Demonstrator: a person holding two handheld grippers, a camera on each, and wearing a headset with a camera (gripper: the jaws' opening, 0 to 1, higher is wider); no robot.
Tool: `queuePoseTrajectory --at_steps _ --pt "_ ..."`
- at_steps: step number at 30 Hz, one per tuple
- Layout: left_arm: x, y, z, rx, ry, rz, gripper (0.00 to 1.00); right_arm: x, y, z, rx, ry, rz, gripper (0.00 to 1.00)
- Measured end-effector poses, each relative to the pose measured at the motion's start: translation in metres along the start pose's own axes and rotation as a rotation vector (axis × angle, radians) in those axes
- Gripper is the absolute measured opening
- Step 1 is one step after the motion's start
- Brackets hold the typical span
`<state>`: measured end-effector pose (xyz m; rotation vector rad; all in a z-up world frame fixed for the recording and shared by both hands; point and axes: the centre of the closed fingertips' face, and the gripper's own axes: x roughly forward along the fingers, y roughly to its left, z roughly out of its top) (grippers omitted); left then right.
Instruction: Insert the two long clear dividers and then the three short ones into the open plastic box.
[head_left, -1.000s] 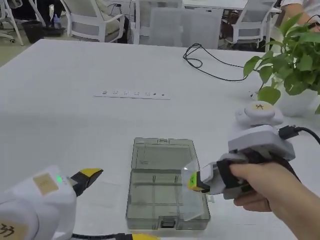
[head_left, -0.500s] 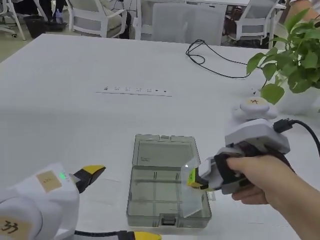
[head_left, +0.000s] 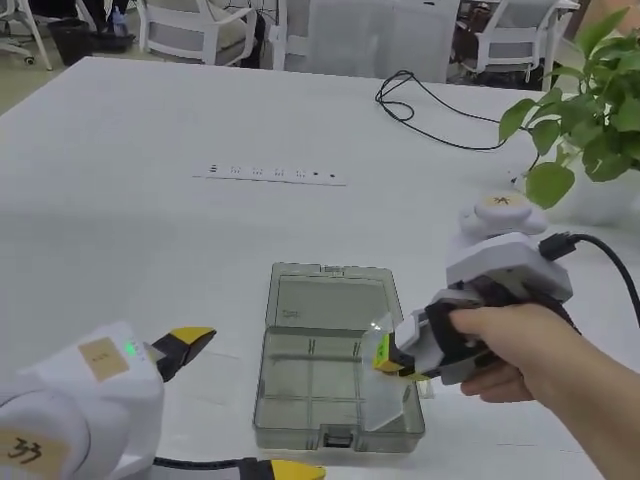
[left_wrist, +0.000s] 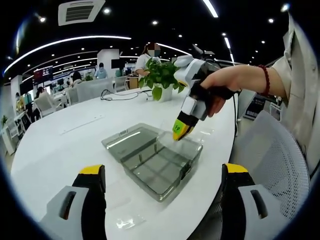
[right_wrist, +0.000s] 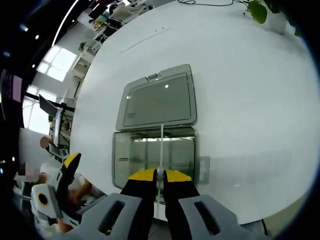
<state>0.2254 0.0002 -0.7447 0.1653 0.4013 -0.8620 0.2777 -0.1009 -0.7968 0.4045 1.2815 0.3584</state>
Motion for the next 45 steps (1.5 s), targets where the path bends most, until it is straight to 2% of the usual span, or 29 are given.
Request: queuePoseTrajectory --at_steps 18,31,45 --pt "0.0022 0.0025 -0.0050 0.002 0.026 -0.001 0.97 0.0095 -0.0059 -0.0019 0.018 0.031 -0.007 0.06" --pt "0.0016 0.0049 -0.0018 -0.009 0.017 0.001 0.96 0.0091 -0.0039 -0.0025 0.024 0.041 -0.004 0.06" --pt "0.0022 0.0025 -0.0014 -0.009 0.014 -0.007 0.96 0.0095 -0.0030 -0.0022 0.007 0.054 -0.013 0.06"
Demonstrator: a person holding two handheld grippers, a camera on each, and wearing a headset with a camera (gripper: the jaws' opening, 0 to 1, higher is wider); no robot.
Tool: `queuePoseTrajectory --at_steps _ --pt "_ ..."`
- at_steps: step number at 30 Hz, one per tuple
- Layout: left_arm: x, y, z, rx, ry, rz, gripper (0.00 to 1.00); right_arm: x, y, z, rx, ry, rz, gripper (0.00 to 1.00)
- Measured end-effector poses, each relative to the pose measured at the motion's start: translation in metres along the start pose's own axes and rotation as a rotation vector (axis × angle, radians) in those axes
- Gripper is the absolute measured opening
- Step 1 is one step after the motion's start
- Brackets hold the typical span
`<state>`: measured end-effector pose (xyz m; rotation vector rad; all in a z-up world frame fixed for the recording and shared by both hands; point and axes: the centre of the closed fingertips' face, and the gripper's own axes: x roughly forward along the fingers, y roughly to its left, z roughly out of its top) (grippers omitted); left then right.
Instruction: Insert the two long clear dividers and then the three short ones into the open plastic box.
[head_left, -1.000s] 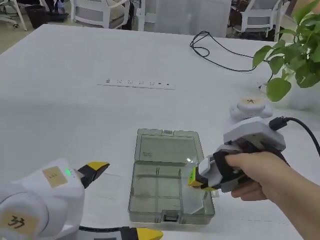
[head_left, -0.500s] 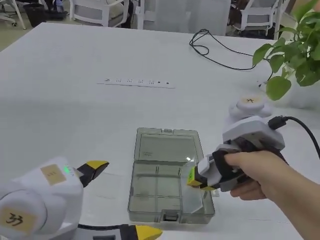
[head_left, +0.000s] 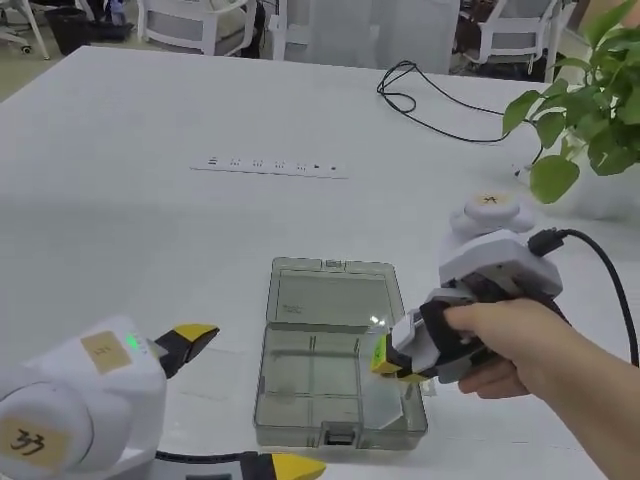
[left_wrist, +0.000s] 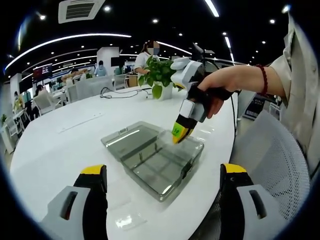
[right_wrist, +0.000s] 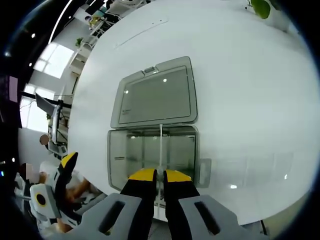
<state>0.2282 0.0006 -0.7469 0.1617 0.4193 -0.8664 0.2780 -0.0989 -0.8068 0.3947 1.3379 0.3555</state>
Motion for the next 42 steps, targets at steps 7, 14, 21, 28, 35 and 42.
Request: queuePoseTrajectory --at_steps 7,14,21,28,35,42 --pt "-0.0005 0.0010 0.0006 0.000 -0.001 0.001 0.95 0.0010 0.0001 -0.0003 -0.021 0.002 -0.010 0.06" --pt "-0.0009 0.0025 0.0007 0.000 -0.005 0.005 0.95 0.0005 0.0007 0.0002 -0.043 0.007 -0.022 0.06" --pt "-0.0010 0.0023 0.0006 -0.002 -0.005 0.006 0.95 0.0006 -0.0005 0.0007 -0.057 0.013 -0.033 0.06" --pt "-0.0012 0.0028 0.0011 0.000 -0.008 0.009 0.95 0.0014 0.0015 0.0001 -0.106 0.013 -0.067 0.06" --pt "-0.0012 0.0054 0.0012 -0.002 -0.007 0.019 0.95 0.0026 0.0047 0.0013 -0.230 0.006 -0.149 0.06" --pt "-0.0026 0.0075 0.0020 -0.005 -0.009 0.026 0.94 0.0083 0.0087 0.0019 -0.365 0.001 -0.234 0.06"
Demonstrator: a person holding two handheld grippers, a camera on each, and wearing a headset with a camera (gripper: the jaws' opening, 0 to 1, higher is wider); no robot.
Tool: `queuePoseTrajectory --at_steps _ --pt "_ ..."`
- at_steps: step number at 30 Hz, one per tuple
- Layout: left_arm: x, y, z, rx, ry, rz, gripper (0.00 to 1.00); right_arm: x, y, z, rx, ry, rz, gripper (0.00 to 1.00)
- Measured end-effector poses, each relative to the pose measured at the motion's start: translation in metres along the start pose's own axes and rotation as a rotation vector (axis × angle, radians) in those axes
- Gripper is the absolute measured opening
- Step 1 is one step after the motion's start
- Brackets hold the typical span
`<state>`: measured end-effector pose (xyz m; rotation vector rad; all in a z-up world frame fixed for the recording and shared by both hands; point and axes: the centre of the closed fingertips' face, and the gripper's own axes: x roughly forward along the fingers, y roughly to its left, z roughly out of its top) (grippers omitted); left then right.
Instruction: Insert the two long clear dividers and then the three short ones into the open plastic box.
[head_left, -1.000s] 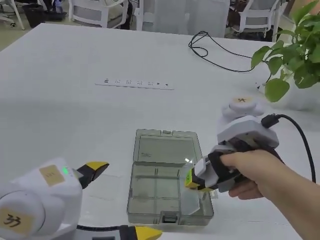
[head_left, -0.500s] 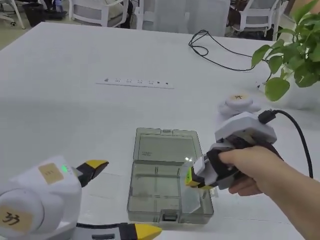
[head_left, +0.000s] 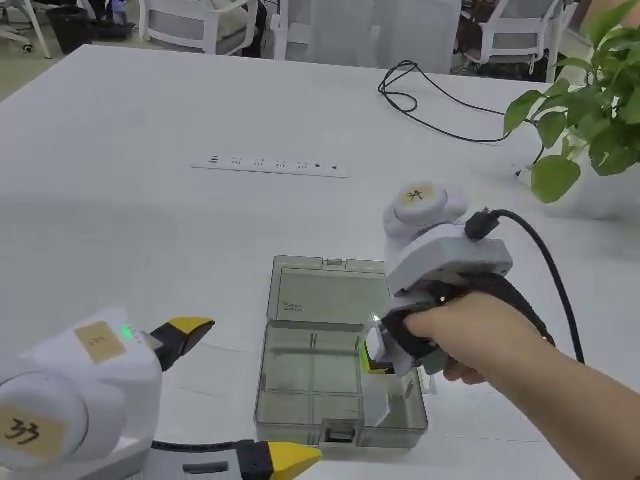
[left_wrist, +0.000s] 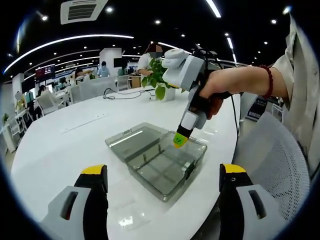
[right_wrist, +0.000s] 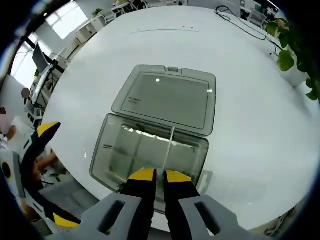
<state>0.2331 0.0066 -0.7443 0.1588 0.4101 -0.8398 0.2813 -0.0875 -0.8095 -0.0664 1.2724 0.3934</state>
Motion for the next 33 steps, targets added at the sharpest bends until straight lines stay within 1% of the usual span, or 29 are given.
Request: queuePoseTrajectory --at_steps 5,10,17,22,23,26,31,33 --pt "-0.001 0.000 0.000 -0.002 0.000 0.003 0.94 0.004 0.000 -0.001 -0.033 0.001 -0.027 0.06" --pt "-0.001 0.001 0.001 -0.003 -0.001 0.006 0.94 0.008 -0.001 -0.002 -0.048 -0.001 -0.045 0.07" --pt "-0.001 0.005 0.002 -0.029 -0.011 0.022 0.92 0.012 -0.001 -0.004 -0.042 0.002 -0.047 0.07" --pt "-0.001 0.006 0.002 -0.032 -0.006 0.021 0.92 0.019 -0.003 -0.007 -0.043 -0.004 -0.047 0.07" --pt "-0.002 0.006 0.002 -0.031 -0.005 0.024 0.92 0.020 -0.004 -0.008 -0.046 -0.002 -0.056 0.07" --pt "-0.004 0.008 0.004 -0.038 -0.014 0.032 0.92 0.019 -0.003 -0.006 -0.056 -0.008 -0.061 0.07" --pt "-0.007 0.010 0.003 -0.040 -0.011 0.046 0.91 0.019 -0.003 -0.006 -0.050 -0.014 -0.056 0.07" --pt "-0.008 0.012 0.003 -0.044 -0.012 0.052 0.91 0.019 -0.002 -0.005 -0.058 -0.020 -0.049 0.08"
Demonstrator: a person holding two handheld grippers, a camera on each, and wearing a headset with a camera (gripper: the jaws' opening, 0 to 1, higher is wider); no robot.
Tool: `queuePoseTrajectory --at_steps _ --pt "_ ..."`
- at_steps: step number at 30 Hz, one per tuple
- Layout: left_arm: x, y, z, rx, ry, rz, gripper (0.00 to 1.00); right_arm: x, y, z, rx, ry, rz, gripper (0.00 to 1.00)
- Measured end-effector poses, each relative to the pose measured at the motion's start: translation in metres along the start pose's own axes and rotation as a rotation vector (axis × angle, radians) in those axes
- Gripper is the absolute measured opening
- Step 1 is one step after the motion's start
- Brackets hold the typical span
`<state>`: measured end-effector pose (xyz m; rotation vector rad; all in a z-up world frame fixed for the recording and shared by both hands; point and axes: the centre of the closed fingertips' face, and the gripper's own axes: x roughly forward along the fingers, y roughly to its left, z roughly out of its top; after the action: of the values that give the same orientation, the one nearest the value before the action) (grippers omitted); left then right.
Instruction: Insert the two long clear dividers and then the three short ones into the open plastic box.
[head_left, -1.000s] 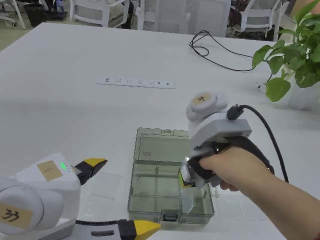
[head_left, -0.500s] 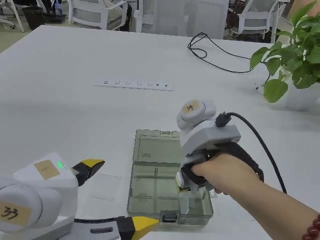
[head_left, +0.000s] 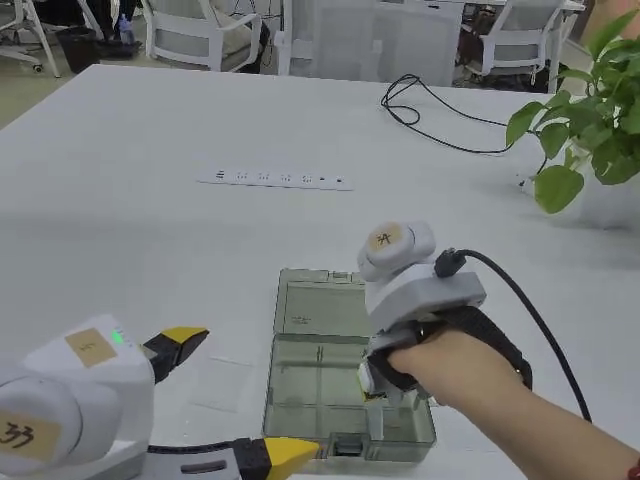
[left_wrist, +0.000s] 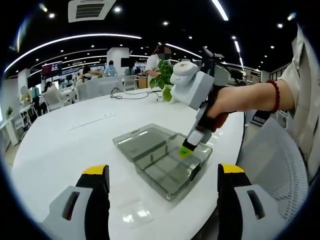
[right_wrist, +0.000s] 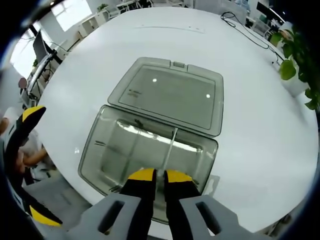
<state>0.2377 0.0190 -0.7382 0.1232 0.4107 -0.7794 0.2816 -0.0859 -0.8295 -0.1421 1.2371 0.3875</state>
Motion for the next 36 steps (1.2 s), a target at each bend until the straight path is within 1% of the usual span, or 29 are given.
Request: queuePoseTrajectory --at_steps 2,5,8,9,11,12,13,16,19,22,25,26,27,28,29,30,31,33,34,36 --pt "-0.001 0.001 0.000 -0.002 -0.001 0.006 0.91 0.000 0.001 0.001 -0.022 -0.008 0.007 0.08" --pt "-0.003 0.002 0.000 -0.004 -0.001 0.012 0.91 0.000 0.002 0.002 -0.027 -0.018 0.016 0.09" --pt "-0.004 0.004 0.000 -0.006 0.003 0.018 0.91 0.000 0.002 0.003 -0.026 -0.039 0.038 0.10" --pt "-0.004 0.004 -0.001 -0.006 0.007 0.019 0.91 0.000 0.003 0.004 -0.028 -0.051 0.053 0.10" --pt "-0.005 0.005 -0.001 -0.005 0.012 0.023 0.90 0.000 0.003 0.005 -0.038 -0.066 0.060 0.11" --pt "-0.005 0.006 -0.001 -0.005 0.014 0.026 0.90 0.000 0.003 0.007 -0.048 -0.086 0.066 0.12" --pt "-0.005 0.006 -0.002 -0.006 0.015 0.027 0.90 -0.001 0.003 0.007 -0.053 -0.090 0.068 0.13" --pt "-0.006 0.008 -0.002 -0.016 0.012 0.035 0.91 -0.005 0.005 0.011 -0.063 -0.127 0.087 0.19" --pt "-0.008 0.009 -0.002 -0.017 0.014 0.041 0.92 -0.009 0.009 0.014 -0.083 -0.156 0.116 0.23" --pt "-0.009 0.010 -0.003 -0.023 0.020 0.047 0.93 -0.017 0.013 0.019 -0.105 -0.198 0.143 0.29" --pt "-0.012 0.013 -0.003 -0.032 0.022 0.057 0.93 -0.026 0.016 0.026 -0.149 -0.252 0.160 0.34" --pt "-0.013 0.014 -0.003 -0.033 0.022 0.060 0.93 -0.029 0.015 0.025 -0.150 -0.258 0.160 0.35" --pt "-0.013 0.015 -0.003 -0.034 0.022 0.062 0.94 -0.033 0.017 0.028 -0.167 -0.283 0.175 0.37" --pt "-0.015 0.016 -0.003 -0.037 0.022 0.065 0.94 -0.035 0.017 0.030 -0.179 -0.307 0.182 0.41" --pt "-0.015 0.016 -0.003 -0.038 0.021 0.068 0.94 -0.040 0.017 0.033 -0.178 -0.335 0.188 0.44" --pt "-0.016 0.017 -0.003 -0.039 0.021 0.069 0.94 -0.043 0.017 0.033 -0.182 -0.345 0.200 0.46" --pt "-0.017 0.018 -0.003 -0.039 0.022 0.071 0.94 -0.048 0.018 0.034 -0.180 -0.366 0.214 0.46" --pt "-0.018 0.019 -0.004 -0.041 0.024 0.075 0.95 -0.055 0.017 0.036 -0.197 -0.404 0.223 0.48" --pt "-0.020 0.019 -0.004 -0.043 0.027 0.076 0.95 -0.057 0.015 0.036 -0.203 -0.418 0.220 0.50" --pt "-0.021 0.019 -0.004 -0.045 0.030 0.077 0.96 -0.062 0.013 0.034 -0.210 -0.433 0.221 0.54"
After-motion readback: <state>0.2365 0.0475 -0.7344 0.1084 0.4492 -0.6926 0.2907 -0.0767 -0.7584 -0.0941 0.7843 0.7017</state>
